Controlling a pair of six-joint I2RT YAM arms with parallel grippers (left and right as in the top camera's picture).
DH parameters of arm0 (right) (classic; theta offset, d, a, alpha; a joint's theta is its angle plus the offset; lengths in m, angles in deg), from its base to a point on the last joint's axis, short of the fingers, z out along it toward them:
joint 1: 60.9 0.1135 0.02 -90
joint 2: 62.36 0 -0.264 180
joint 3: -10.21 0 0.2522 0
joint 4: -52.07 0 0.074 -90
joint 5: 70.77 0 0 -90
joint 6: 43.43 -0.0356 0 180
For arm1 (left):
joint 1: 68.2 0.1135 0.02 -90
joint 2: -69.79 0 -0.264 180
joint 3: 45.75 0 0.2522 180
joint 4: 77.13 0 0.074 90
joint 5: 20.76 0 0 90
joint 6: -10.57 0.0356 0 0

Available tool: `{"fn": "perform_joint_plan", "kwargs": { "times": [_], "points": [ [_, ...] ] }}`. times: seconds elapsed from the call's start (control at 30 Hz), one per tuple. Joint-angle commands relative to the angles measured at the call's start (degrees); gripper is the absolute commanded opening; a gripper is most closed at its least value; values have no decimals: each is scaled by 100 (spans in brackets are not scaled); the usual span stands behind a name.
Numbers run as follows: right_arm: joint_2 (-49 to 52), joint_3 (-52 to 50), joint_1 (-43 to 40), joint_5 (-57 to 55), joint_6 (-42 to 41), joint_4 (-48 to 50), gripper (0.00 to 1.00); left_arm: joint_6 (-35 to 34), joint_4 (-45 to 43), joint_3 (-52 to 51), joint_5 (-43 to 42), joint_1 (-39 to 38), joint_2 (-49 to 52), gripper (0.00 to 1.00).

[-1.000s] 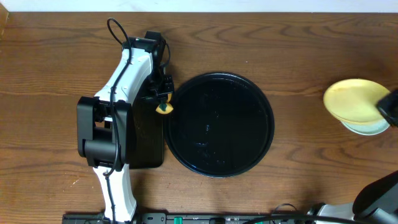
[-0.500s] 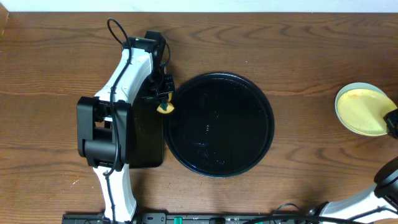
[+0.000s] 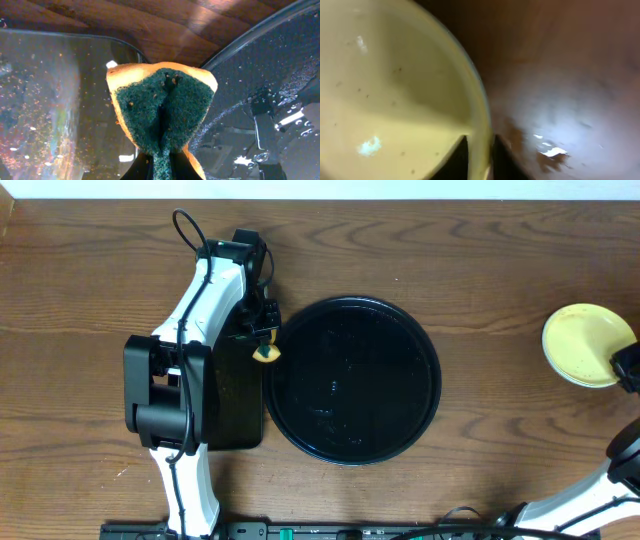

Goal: Clean dirty plates on tray and stack at the side
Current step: 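Lower the yellow plate onto the light-blue stack and release, then lower the sponge into the black rectangular tray and release, left gripper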

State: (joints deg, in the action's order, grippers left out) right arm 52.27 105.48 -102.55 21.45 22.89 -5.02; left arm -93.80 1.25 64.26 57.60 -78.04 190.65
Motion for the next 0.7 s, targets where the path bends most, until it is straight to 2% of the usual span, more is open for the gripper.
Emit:
{"fn": "perform_joint_plan", "kwargs": {
  "times": [0.0, 0.07, 0.13, 0.27, 0.4, 0.5, 0.67],
  "points": [
    [24, 168, 275, 479, 118, 44, 42, 173, -52, -35, 267, 9, -133, 7],
    [20, 308, 385, 608, 214, -44, 68, 173, -46, 7, 546, 9, -155, 8],
    [7, 498, 496, 623, 214, -240, 99, 197, -46, 37, 645, 9, -225, 7],
    [0, 1062, 748, 621, 212, -785, 99, 212, -48, 42, 929, 20, -507, 7],
    [-50, 1648, 966, 621, 205, -1311, 99, 203, 50, 42, 1591, 33, -894, 8],
    [-199, 2017, 1123, 621, 205, -1626, 99, -120, 269, 42, 2251, 168, -1088, 7],
    [-776, 2439, 1467, 645, 186, -2017, 99, -647, 588, -63, 1897, 767, -1102, 7]
  ]
}}
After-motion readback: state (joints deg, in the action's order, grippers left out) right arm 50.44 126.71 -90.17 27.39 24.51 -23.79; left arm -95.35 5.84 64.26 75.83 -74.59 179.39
